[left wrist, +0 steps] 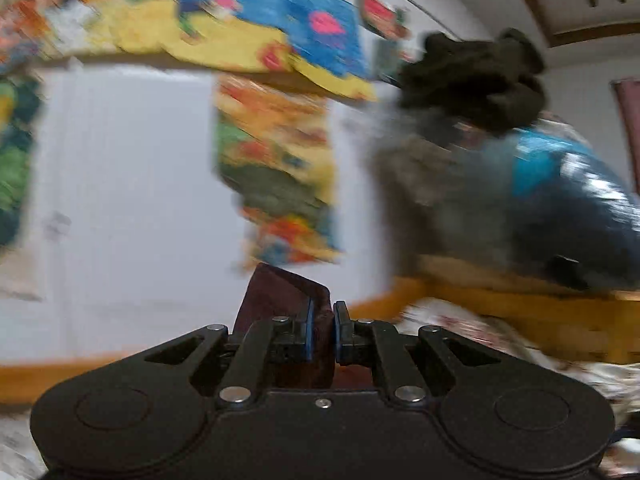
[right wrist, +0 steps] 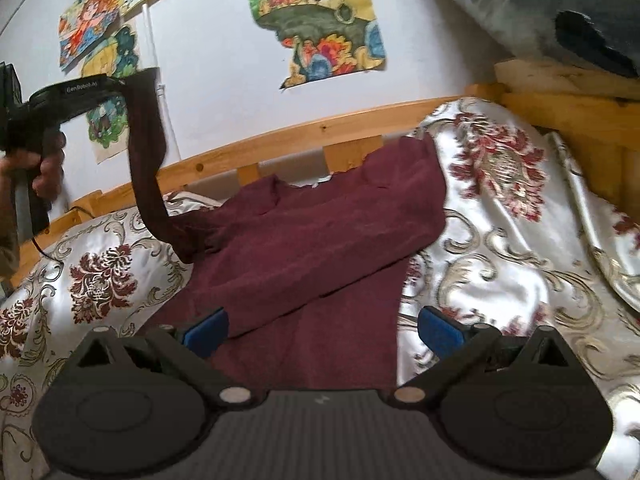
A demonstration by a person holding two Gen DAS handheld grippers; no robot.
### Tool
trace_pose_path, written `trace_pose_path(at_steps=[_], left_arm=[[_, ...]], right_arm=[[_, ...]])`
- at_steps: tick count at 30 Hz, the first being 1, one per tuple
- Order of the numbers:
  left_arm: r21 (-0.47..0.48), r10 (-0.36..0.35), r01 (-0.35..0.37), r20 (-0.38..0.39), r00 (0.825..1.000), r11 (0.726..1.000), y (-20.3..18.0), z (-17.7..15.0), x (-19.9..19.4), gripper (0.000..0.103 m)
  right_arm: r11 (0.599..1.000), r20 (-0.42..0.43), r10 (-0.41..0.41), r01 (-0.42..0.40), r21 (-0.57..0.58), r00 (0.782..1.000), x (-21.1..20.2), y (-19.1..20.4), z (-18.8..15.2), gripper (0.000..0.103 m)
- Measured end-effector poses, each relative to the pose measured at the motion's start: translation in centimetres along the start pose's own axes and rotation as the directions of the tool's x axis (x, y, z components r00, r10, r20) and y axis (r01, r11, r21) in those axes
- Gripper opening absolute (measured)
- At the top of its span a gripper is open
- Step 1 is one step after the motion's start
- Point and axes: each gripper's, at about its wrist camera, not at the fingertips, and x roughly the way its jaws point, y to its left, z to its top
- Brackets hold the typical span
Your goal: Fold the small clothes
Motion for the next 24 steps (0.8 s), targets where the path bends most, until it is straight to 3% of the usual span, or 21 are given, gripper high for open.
trace_pose_path(at_steps=[5, 13, 16, 18, 21, 24], left_arm=[[-0.056, -0.137, 0.132, -0.111, 0.984, 0.99, -5.2, -4.6, 2.6, 0.01], [-0.173, -0.243, 0.197, -0.3, 0.922, 0.965, -7.0, -10.7, 4.3, 0.018], [-0.198, -0.27, 0.211, -0.346, 0.899, 0.957, -6.3, -11.5, 4.3, 0.039], [-0.212, -0.262, 0.197, -0.347, 0.9, 0.957, -5.6, -11.4, 3.9, 0.057], [-0.215, -0.212, 0.142, -0.349, 0.913, 0.966, -3.7, -11.0, 3.2, 0.061], [-0.182, -0.096, 0.027, -0.379, 0.921, 0.983, -0.8, -10.9, 3.3, 0.061]], right_arm=[[0.999, -0.009, -0.039, 0.04, 0.037, 0.999, -1.1, -1.7, -1.1, 0.103], [0.993, -0.037, -0.086, 0.089, 0.076, 0.996, -2.2, -3.6, -2.4, 0.103], [0.991, -0.04, -0.089, 0.093, 0.093, 0.995, -2.1, -3.8, -2.7, 0.103], [0.99, -0.043, -0.087, 0.092, 0.108, 0.995, -1.8, -3.9, -2.8, 0.103], [0.991, -0.05, -0.08, 0.085, 0.108, 0.996, -1.3, -3.5, -2.9, 0.103], [0.994, -0.077, -0.067, 0.074, 0.083, 0.995, -0.2, -2.7, -2.9, 0.103]])
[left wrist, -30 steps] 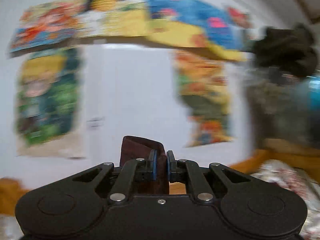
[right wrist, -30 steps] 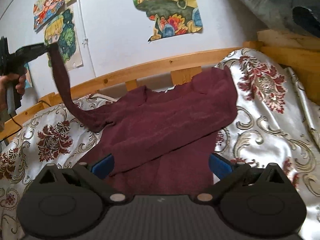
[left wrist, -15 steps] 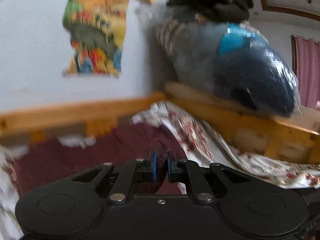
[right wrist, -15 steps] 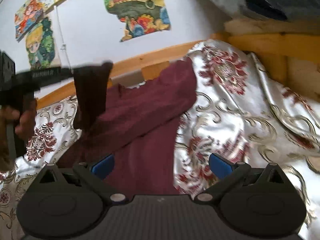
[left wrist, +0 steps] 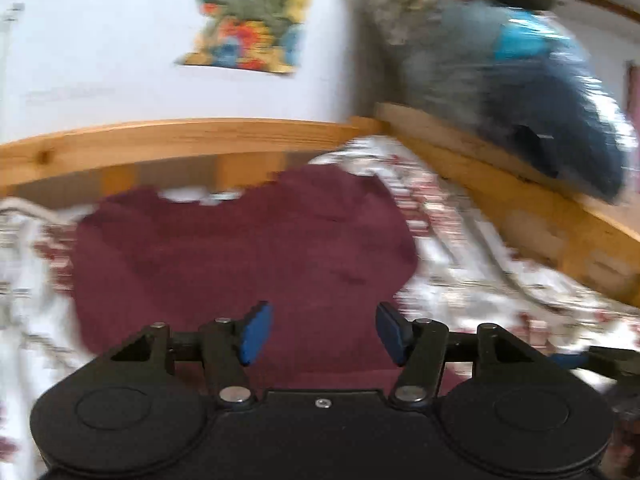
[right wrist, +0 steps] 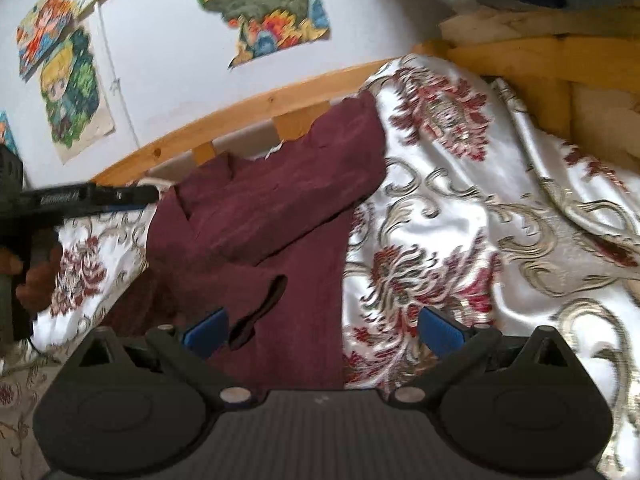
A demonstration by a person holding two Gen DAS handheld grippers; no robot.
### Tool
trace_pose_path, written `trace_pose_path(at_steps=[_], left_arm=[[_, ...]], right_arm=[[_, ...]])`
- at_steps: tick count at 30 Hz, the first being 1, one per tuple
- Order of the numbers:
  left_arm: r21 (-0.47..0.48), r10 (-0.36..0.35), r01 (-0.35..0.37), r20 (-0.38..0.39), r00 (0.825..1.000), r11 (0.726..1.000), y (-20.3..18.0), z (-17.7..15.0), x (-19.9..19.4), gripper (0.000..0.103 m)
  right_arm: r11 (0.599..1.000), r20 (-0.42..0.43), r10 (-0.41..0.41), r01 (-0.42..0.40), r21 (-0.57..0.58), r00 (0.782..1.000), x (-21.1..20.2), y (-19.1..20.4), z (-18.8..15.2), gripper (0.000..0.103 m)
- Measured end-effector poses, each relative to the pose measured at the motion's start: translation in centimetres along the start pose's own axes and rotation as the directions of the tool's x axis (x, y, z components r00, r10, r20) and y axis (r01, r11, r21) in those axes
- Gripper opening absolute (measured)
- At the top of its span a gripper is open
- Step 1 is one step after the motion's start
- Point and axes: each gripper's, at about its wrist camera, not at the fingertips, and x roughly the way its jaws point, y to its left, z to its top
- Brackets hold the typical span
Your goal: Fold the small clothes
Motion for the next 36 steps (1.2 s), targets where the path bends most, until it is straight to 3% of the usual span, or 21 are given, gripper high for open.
trace_pose_path(at_steps=[3, 6, 9, 13, 14, 15, 17, 20, 21, 22, 23, 27, 29, 33, 35, 36], left_arm=[[0.015, 0.177, -0.176, -0.04, 0.983, 0.984, 3.7, 0.9, 0.8, 0.061], [-0.027, 0.283, -0.287, -0.091, 0.955, 0.958, 8.4, 2.8, 2.4, 0.061], [-0.097, 0.328, -0.344, -0.151, 0.932, 0.934, 12.7, 4.9, 4.9, 0.058], [-0.192, 0.311, -0.359, -0.24, 0.92, 0.913, 16.3, 6.6, 8.4, 0.055], [-0.212, 0.308, -0.366, -0.262, 0.915, 0.906, 17.0, 6.8, 9.2, 0.045], [-0.229, 0.312, -0.382, -0.287, 0.905, 0.896, 17.6, 7.0, 10.1, 0.024], [-0.224, 0.31, -0.39, -0.321, 0.895, 0.893, 18.1, 7.1, 11.4, 0.006], [-0.179, 0.354, -0.416, -0.299, 0.886, 0.892, 17.4, 7.4, 12.2, 0.004], [-0.164, 0.377, -0.432, -0.284, 0.882, 0.887, 17.1, 7.5, 12.2, 0.004], [-0.156, 0.39, -0.44, -0.27, 0.88, 0.884, 16.6, 7.6, 12.3, 0.004], [-0.157, 0.4, -0.445, -0.25, 0.882, 0.882, 16.4, 7.7, 12.2, 0.004], [-0.183, 0.4, -0.438, -0.209, 0.892, 0.88, 16.2, 8.0, 12.1, 0.005], [-0.173, 0.374, -0.416, -0.231, 0.898, 0.893, 16.4, 7.8, 12.4, 0.014], [-0.203, 0.335, -0.369, -0.181, 0.925, 0.907, 17.1, 6.8, 10.2, 0.049], [-0.232, 0.334, -0.363, -0.157, 0.929, 0.902, 17.6, 6.2, 8.7, 0.054], [-0.244, 0.329, -0.358, -0.154, 0.932, 0.901, 18.0, 5.7, 8.0, 0.054]], right_arm=[[0.999, -0.029, 0.013, -0.015, -0.05, 0.999, 1.3, 1.1, 0.1, 0.102], [0.995, -0.058, 0.016, -0.022, -0.1, 0.998, 3.0, 2.4, 0.5, 0.093], [0.988, -0.082, 0.046, -0.058, -0.14, 0.996, 5.0, 3.6, 0.9, 0.088], [0.977, -0.109, 0.071, -0.091, -0.191, 0.992, 7.9, 4.9, 1.9, 0.084], [0.976, -0.117, 0.075, -0.097, -0.195, 0.99, 8.8, 5.1, 2.2, 0.082], [0.976, -0.125, 0.075, -0.099, -0.194, 0.989, 9.5, 5.2, 2.4, 0.08], [0.978, -0.148, 0.067, -0.094, -0.185, 0.987, 11.0, 5.1, 2.8, 0.075], [0.982, -0.188, 0.042, -0.075, -0.173, 0.981, 12.9, 5.1, 3.1, 0.052], [0.98, -0.194, 0.031, -0.068, -0.187, 0.98, 13.2, 5.2, 3.1, 0.036], [0.977, -0.196, 0.022, -0.062, -0.204, 0.98, 13.4, 5.3, 3.1, 0.017], [0.974, -0.188, 0.015, -0.056, -0.218, 0.982, 13.4, 5.4, 3.3, 0.01], [0.978, -0.085, -0.015, -0.003, -0.208, 0.996, 11.8, 5.1, 4.3, 0.006], [0.982, -0.04, -0.05, 0.041, -0.186, 0.998, 11.1, 4.8, 4.7, 0.006], [0.994, -0.106, -0.028, 0.017, -0.105, 0.994, 11.6, 3.1, 4.5, 0.01], [0.998, -0.101, -0.006, -0.001, -0.069, 0.995, 11.3, 2.6, 4.3, 0.024], [0.998, -0.092, 0.001, -0.007, -0.06, 0.996, 11.1, 2.5, 4.2, 0.038]])
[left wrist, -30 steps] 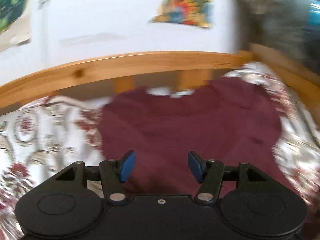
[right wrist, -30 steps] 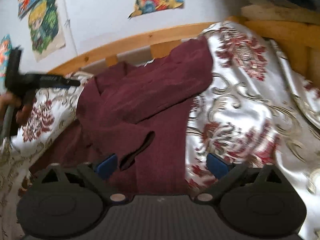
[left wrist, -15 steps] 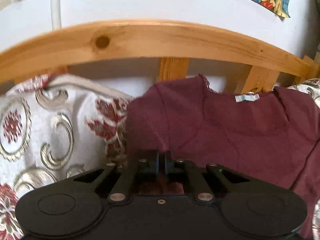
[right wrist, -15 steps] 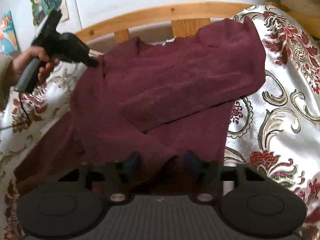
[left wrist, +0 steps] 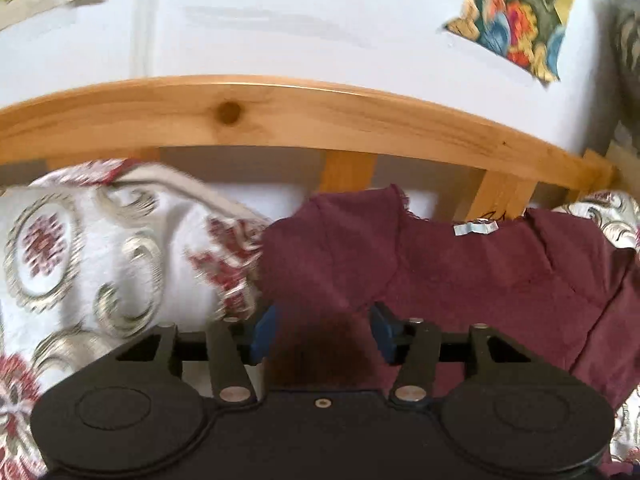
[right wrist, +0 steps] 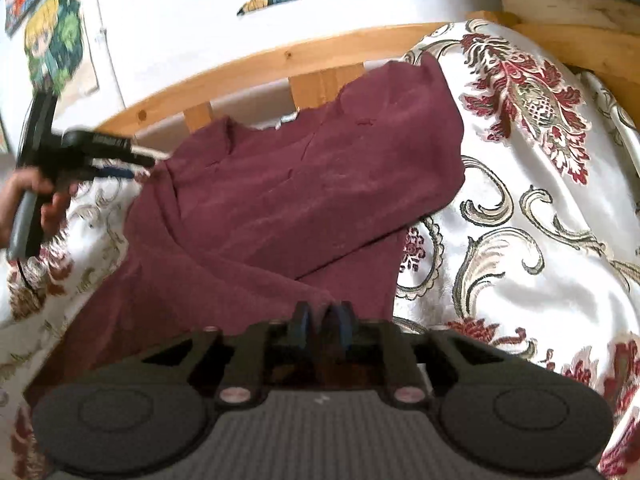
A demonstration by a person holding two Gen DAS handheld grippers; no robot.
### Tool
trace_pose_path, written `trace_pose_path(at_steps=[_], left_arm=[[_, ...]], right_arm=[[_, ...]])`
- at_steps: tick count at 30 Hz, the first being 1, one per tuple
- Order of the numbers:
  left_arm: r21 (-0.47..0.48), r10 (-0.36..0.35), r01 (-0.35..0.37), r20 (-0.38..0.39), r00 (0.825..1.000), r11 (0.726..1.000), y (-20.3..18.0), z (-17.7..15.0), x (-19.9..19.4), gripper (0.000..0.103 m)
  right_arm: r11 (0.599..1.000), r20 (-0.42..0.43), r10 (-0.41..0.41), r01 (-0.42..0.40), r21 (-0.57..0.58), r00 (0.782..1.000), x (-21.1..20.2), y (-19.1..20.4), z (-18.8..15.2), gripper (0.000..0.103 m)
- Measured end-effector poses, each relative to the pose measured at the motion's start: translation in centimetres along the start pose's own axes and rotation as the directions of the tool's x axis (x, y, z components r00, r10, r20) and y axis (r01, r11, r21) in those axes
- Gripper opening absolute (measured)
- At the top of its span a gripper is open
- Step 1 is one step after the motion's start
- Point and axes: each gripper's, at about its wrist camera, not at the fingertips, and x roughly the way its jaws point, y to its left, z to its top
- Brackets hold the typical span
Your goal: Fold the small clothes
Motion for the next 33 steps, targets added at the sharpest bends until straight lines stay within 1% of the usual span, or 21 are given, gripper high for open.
trace_pose_path(at_steps=[1, 3, 4, 7, 8, 9, 11, 12, 13, 14, 17, 19, 21, 22, 23, 24, 25, 26, 27, 30, 33], left_arm=[[-0.009, -0.004, 0.004, -0.001, 1.0, 1.0, 0.8, -0.4, -0.3, 0.054], [-0.013, 0.003, -0.003, -0.021, 1.0, 1.0, 2.1, -1.5, -0.4, 0.054], [-0.012, 0.0, -0.001, -0.041, 0.999, 1.0, 2.6, -2.0, 0.0, 0.053], [-0.049, -0.047, 0.042, -0.116, 0.992, 0.998, 3.8, -3.2, 1.1, 0.051], [-0.063, -0.066, 0.058, -0.136, 0.989, 0.996, 4.0, -3.4, 1.5, 0.047], [-0.08, -0.084, 0.073, -0.148, 0.985, 0.994, 4.2, -3.6, 1.9, 0.033], [-0.113, -0.127, 0.11, -0.157, 0.979, 0.987, 4.4, -3.6, 2.4, 0.01], [-0.108, -0.113, 0.097, -0.148, 0.983, 0.989, 4.2, -3.4, 2.4, 0.006], [-0.096, -0.098, 0.086, -0.132, 0.986, 0.992, 4.0, -3.2, 2.2, 0.005], [-0.084, -0.077, 0.068, -0.118, 0.99, 0.994, 3.8, -3.0, 1.9, 0.005], [-0.048, 0.01, -0.014, -0.081, 0.997, 0.999, 4.2, -2.3, 0.9, 0.005], [-0.051, 0.034, -0.04, -0.118, 0.992, 0.998, 5.3, -2.0, 1.3, 0.005], [-0.059, 0.061, -0.071, -0.153, 0.986, 0.996, 6.1, -2.2, 2.0, 0.005], [-0.053, 0.061, -0.07, -0.159, 0.985, 0.996, 6.2, -2.3, 2.2, 0.005], [-0.056, 0.049, -0.058, -0.156, 0.987, 0.997, 6.2, -2.5, 2.1, 0.008], [-0.077, 0.034, -0.045, -0.146, 0.989, 0.996, 6.2, -2.6, 1.9, 0.016], [-0.1, 0.026, -0.041, -0.141, 0.99, 0.994, 6.3, -2.7, 1.7, 0.021], [-0.12, 0.017, -0.034, -0.136, 0.991, 0.992, 6.4, -2.9, 1.3, 0.033], [-0.131, 0.008, -0.024, -0.127, 0.992, 0.991, 6.4, -3.1, 0.9, 0.038], [-0.103, -0.001, -0.009, -0.098, 0.995, 0.995, 5.8, -4.1, -0.7, 0.041], [-0.08, -0.027, 0.02, -0.086, 0.996, 0.997, 4.7, -5.9, -2.1, 0.042]], right_arm=[[1.0, 0.011, 0.01, -0.01, 0.006, 1.0, -0.3, -0.2, 0.0, 0.045], [0.999, 0.028, 0.033, -0.033, 0.01, 0.999, -0.7, -0.5, 0.1, 0.048], [0.999, 0.027, 0.044, -0.045, 0.01, 0.999, -0.6, -0.6, 0.4, 0.051], [0.995, -0.011, 0.097, -0.097, -0.013, 0.995, 0.0, -0.2, 0.7, 0.057], [0.994, -0.028, 0.105, -0.106, -0.03, 0.994, 0.3, 0.2, 0.9, 0.057], [0.993, -0.041, 0.099, -0.102, -0.054, 0.994, 0.6, 0.7, 0.7, 0.056], [0.993, -0.058, 0.083, -0.087, -0.083, 0.995, 1.0, 1.4, 0.5, 0.039], [0.993, -0.064, 0.079, -0.084, -0.084, 0.995, 1.0, 1.6, 0.4, 0.011], [0.994, -0.064, 0.065, -0.071, -0.081, 0.996, 0.9, 1.8, 0.5, 0.006], [0.995, -0.057, 0.067, -0.071, -0.075, 0.996, 0.6, 1.9, 0.5, 0.006], [0.991, -0.066, 0.129, -0.132, -0.034, 0.989, -0.7, 2.1, 0.7, 0.006], [0.987, -0.091, 0.154, -0.157, -0.036, 0.984, -0.7, 2.5, 0.8, 0.006], [0.982, -0.118, 0.163, -0.172, -0.073, 0.98, -0.2, 3.2, 0.8, 0.008], [0.981, -0.134, 0.16, -0.173, -0.093, 0.978, 0.2, 3.5, 0.8, 0.016], [0.979, -0.142, 0.16, -0.176, -0.103, 0.977, 0.4, 3.7, 0.9, 0.019], [0.978, -0.14, 0.156, -0.173, -0.114, 0.978, 0.4, 3.9, 1.0, 0.029], [0.977, -0.129, 0.159, -0.175, -0.125, 0.979, 0.3, 4.0, 1.3, 0.045], [0.975, -0.113, 0.16, -0.175, -0.137, 0.981, 0.2, 4.2, 1.6, 0.053], [0.973, -0.093, 0.161, -0.173, -0.149, 0.983, 0.1, 4.5, 2.1, 0.061], [0.966, -0.066, 0.165, -0.174, -0.192, 0.984, 0.9, 5.5, 3.9, 0.062], [0.948, -0.072, 0.181, -0.194, -0.254, 0.981, 3.4, 7.3, 5.6, 0.056]])
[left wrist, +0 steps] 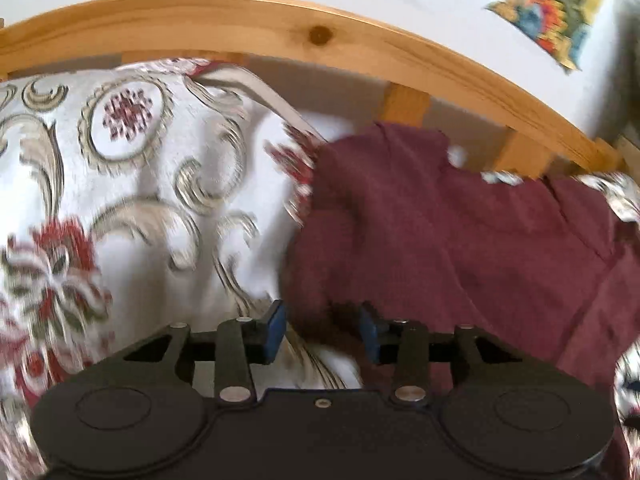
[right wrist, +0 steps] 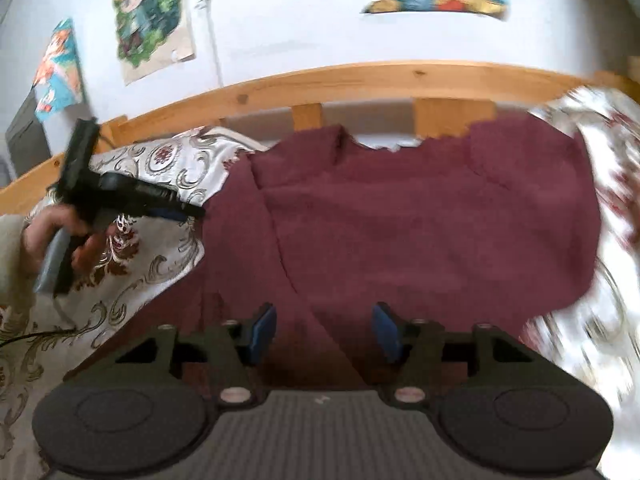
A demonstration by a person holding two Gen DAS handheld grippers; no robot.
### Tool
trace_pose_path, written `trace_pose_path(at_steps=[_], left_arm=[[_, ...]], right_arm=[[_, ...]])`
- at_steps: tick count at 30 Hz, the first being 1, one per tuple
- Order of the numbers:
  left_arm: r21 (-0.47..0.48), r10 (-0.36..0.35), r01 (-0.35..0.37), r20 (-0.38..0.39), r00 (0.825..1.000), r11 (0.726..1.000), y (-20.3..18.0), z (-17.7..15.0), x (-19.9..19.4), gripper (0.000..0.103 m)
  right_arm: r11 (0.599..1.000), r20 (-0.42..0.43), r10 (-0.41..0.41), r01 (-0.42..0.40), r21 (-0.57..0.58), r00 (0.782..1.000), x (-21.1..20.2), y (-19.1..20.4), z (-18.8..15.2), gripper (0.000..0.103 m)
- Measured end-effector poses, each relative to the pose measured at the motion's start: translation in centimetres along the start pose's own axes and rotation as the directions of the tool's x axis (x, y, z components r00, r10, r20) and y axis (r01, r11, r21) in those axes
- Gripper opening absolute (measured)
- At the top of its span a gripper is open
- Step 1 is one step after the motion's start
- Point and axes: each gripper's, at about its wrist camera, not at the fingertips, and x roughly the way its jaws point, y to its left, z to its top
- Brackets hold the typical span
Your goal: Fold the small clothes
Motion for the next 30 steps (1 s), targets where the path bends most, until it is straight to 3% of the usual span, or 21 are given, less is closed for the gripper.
trace_pose_path(at_steps=[4, 5, 6, 10, 15, 20, 22, 23, 26, 30], left_arm=[[0.049, -0.067, 0.069, -0.028, 0.997, 0.996, -1.4, -2.3, -0.5, 0.04], [0.064, -0.074, 0.077, -0.042, 0.996, 0.995, -1.8, -2.6, -0.1, 0.035], [0.075, -0.08, 0.083, -0.054, 0.995, 0.994, -2.1, -2.9, 0.3, 0.03], [0.065, -0.077, 0.082, -0.068, 0.995, 0.995, -1.9, -3.1, 1.6, 0.028], [0.016, -0.123, 0.125, -0.079, 0.989, 0.992, -1.1, -2.8, 2.9, 0.028], [0.01, -0.126, 0.127, -0.084, 0.989, 0.992, -1.3, -2.7, 3.8, 0.028], [0.019, -0.114, 0.116, -0.088, 0.99, 0.993, -1.4, -2.7, 3.9, 0.028], [0.026, -0.107, 0.11, -0.088, 0.99, 0.994, -1.5, -2.7, 3.9, 0.029], [0.049, -0.088, 0.093, -0.095, 0.992, 0.994, -2.0, -2.6, 4.0, 0.028], [0.074, -0.069, 0.077, -0.104, 0.992, 0.994, -2.2, -2.6, 4.2, 0.028]], right_arm=[[0.995, -0.005, 0.043, -0.044, -0.088, 0.999, 4.8, 1.9, 2.2, 0.044], [0.992, -0.005, 0.056, -0.056, -0.113, 0.998, 6.0, 2.5, 2.7, 0.043], [0.988, -0.009, 0.07, -0.07, -0.136, 0.998, 7.1, 3.2, 3.2, 0.042], [0.969, -0.007, 0.108, -0.107, -0.221, 0.994, 9.8, 5.4, 4.0, 0.04], [0.923, -0.066, 0.07, -0.089, -0.374, 0.995, 11.8, 7.1, 3.6, 0.04], [0.873, -0.069, 0.04, -0.069, -0.483, 0.997, 12.5, 8.1, 3.2, 0.041], [0.858, -0.088, 0.018, -0.06, -0.51, 0.996, 12.9, 8.2, 3.1, 0.025], [0.853, -0.101, 0.001, -0.053, -0.519, 0.995, 13.1, 8.3, 3.0, 0.003], [0.874, -0.086, -0.029, -0.016, -0.486, 0.996, 12.9, 7.9, 3.4, 0.003], [0.911, -0.002, -0.091, 0.083, -0.405, 0.996, 12.0, 6.1, 4.4, 0.003]])
